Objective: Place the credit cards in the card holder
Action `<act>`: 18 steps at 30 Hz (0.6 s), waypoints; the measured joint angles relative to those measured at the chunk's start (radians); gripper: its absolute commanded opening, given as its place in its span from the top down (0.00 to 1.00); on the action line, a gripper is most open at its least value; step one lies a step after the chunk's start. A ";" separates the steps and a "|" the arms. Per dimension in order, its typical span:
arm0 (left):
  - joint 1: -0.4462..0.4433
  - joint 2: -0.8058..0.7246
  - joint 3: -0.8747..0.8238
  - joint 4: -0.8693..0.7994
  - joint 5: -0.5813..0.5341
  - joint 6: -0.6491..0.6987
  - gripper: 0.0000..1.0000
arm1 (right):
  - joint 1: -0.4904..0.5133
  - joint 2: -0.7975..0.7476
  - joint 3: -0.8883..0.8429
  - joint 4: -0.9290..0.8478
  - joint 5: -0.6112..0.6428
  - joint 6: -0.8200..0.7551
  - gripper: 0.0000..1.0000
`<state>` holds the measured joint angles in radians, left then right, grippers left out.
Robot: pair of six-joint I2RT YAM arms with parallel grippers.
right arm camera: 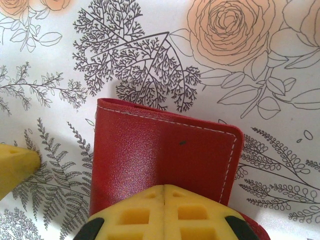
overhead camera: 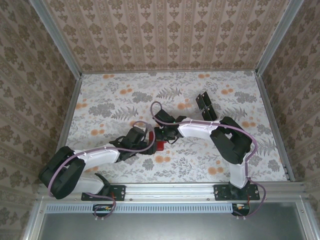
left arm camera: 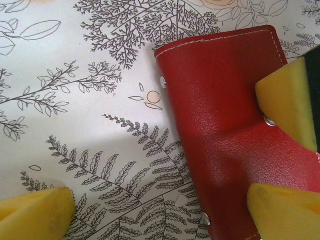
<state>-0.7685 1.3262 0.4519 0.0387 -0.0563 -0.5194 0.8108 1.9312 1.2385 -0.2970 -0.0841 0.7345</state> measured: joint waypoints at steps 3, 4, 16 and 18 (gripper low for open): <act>-0.005 0.009 -0.002 0.008 -0.014 -0.008 0.00 | -0.003 0.000 0.013 -0.010 0.000 -0.005 0.90; -0.005 0.010 -0.004 0.012 -0.016 -0.012 0.01 | -0.004 0.000 0.018 -0.015 0.000 -0.006 0.88; -0.012 0.023 -0.010 0.038 -0.047 -0.061 0.00 | -0.029 -0.140 0.030 -0.098 0.037 -0.034 0.70; -0.012 0.027 -0.010 0.041 -0.050 -0.064 0.00 | -0.029 -0.177 0.029 -0.116 0.060 -0.034 0.68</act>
<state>-0.7807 1.3529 0.4423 0.0795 -0.1059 -0.5835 0.7822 1.7542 1.2678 -0.4129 -0.0246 0.7006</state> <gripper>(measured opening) 0.995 0.301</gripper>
